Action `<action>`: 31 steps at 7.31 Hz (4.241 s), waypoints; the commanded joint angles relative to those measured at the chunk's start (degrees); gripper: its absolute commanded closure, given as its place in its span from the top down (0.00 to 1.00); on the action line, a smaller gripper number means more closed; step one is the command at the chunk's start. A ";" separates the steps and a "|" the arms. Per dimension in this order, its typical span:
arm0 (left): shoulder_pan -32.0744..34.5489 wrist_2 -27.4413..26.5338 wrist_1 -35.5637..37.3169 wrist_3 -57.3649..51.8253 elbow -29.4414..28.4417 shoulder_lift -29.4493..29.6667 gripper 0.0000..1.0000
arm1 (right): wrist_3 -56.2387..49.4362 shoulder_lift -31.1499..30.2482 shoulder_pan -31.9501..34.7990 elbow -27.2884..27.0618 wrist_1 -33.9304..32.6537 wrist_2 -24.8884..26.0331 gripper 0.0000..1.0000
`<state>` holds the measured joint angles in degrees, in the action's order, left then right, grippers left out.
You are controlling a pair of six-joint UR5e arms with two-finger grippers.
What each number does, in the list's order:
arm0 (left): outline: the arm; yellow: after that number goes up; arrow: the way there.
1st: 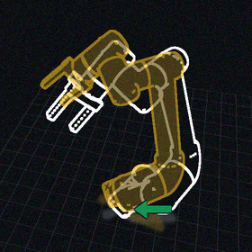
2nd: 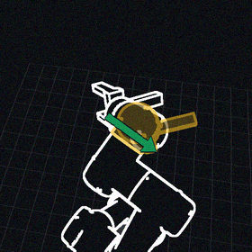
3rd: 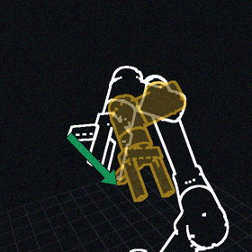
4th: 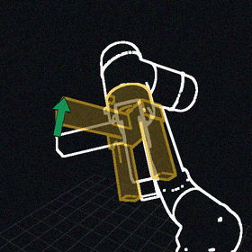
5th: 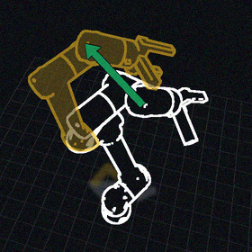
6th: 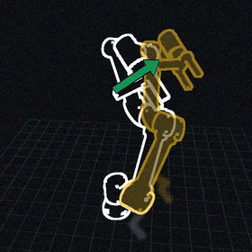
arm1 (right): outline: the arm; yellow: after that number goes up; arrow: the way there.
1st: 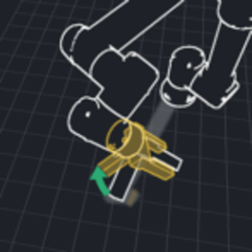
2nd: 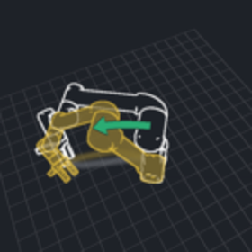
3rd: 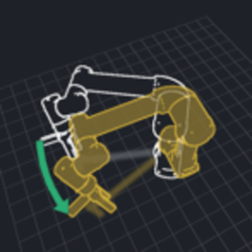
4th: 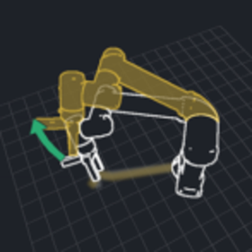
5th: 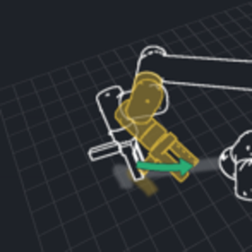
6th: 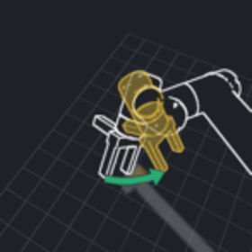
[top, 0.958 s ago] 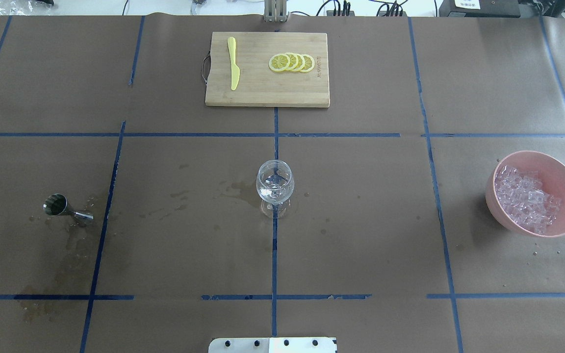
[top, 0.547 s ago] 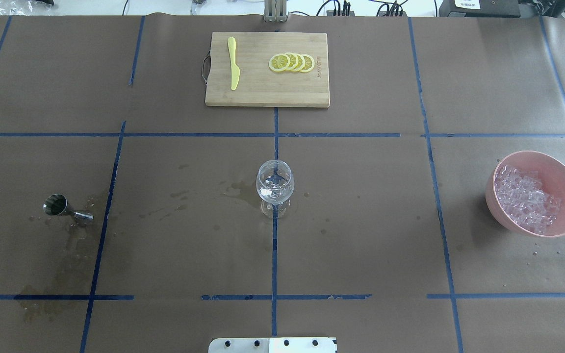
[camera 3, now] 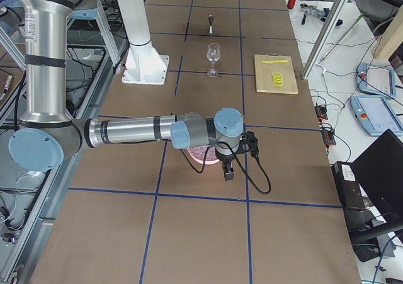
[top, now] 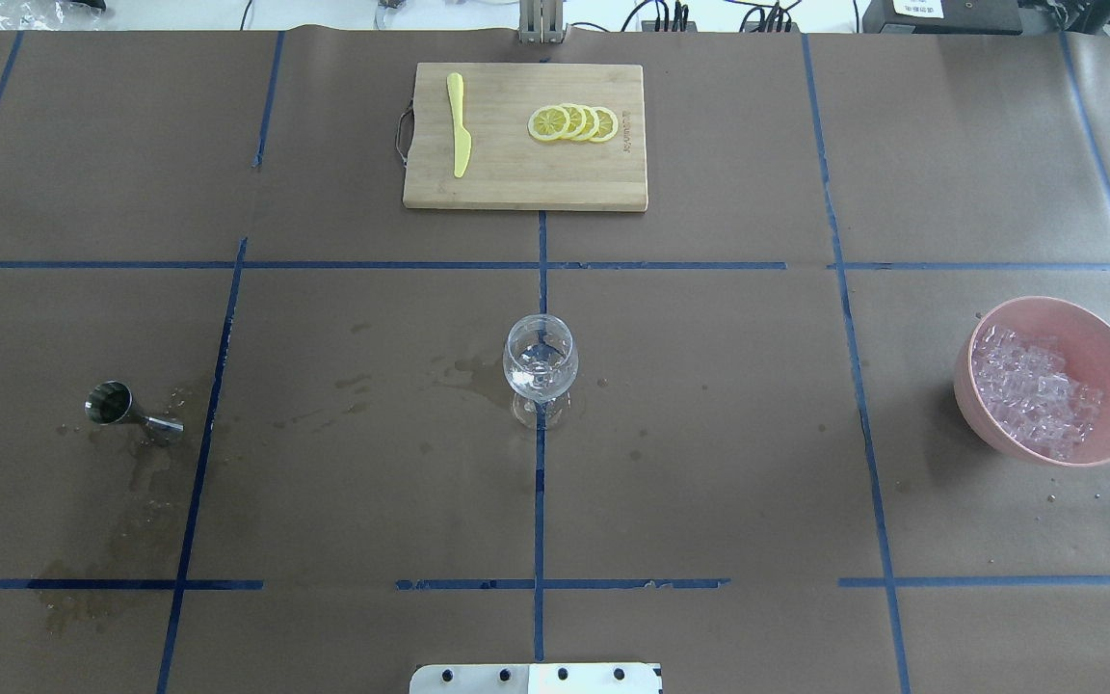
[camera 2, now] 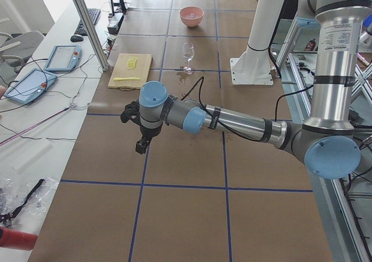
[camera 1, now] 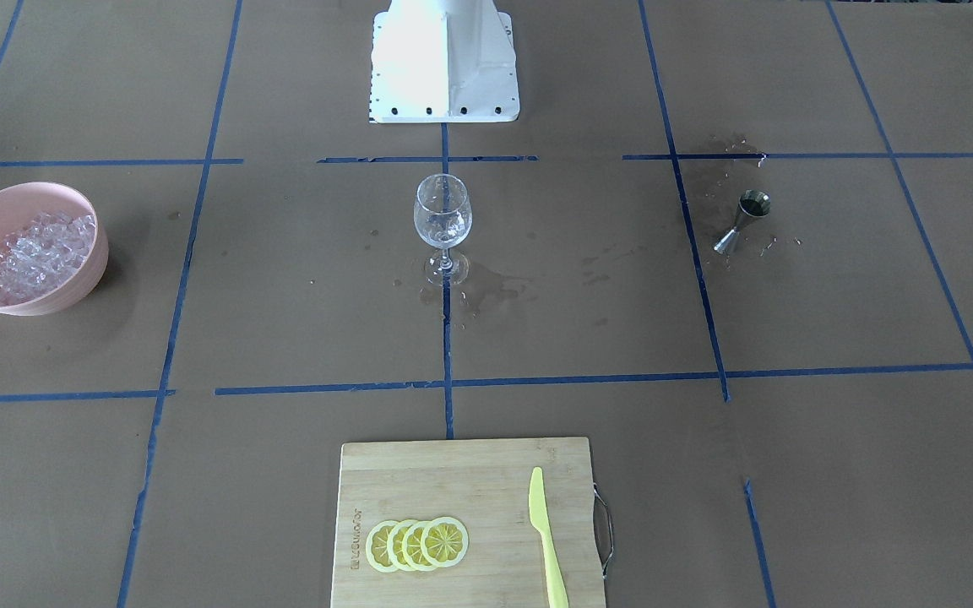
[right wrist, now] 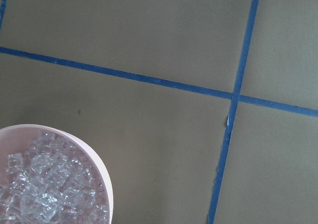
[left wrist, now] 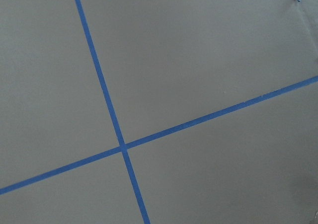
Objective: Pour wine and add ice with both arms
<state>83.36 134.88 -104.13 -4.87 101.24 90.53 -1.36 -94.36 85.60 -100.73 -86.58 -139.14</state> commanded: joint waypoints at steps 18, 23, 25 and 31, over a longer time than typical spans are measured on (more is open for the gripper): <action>-78.23 -92.46 -65.44 60.41 3.97 -23.03 1.00 | 0.13 -0.03 -1.32 0.10 0.62 -3.86 1.00; -80.81 -103.56 -63.39 65.25 -3.66 -15.92 1.00 | 0.13 -0.12 -1.32 0.19 0.54 -4.38 1.00; -80.81 -107.01 -63.30 65.34 -6.22 -12.77 0.98 | 0.13 -0.03 -1.32 0.19 0.54 -4.38 1.00; -80.81 -110.36 -63.91 66.65 -12.47 -8.88 0.62 | 0.13 0.14 -1.32 0.10 0.62 -4.38 1.00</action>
<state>2.55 24.48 -167.84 61.51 88.88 81.61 -1.23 -94.25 84.29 -100.56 -86.03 -143.53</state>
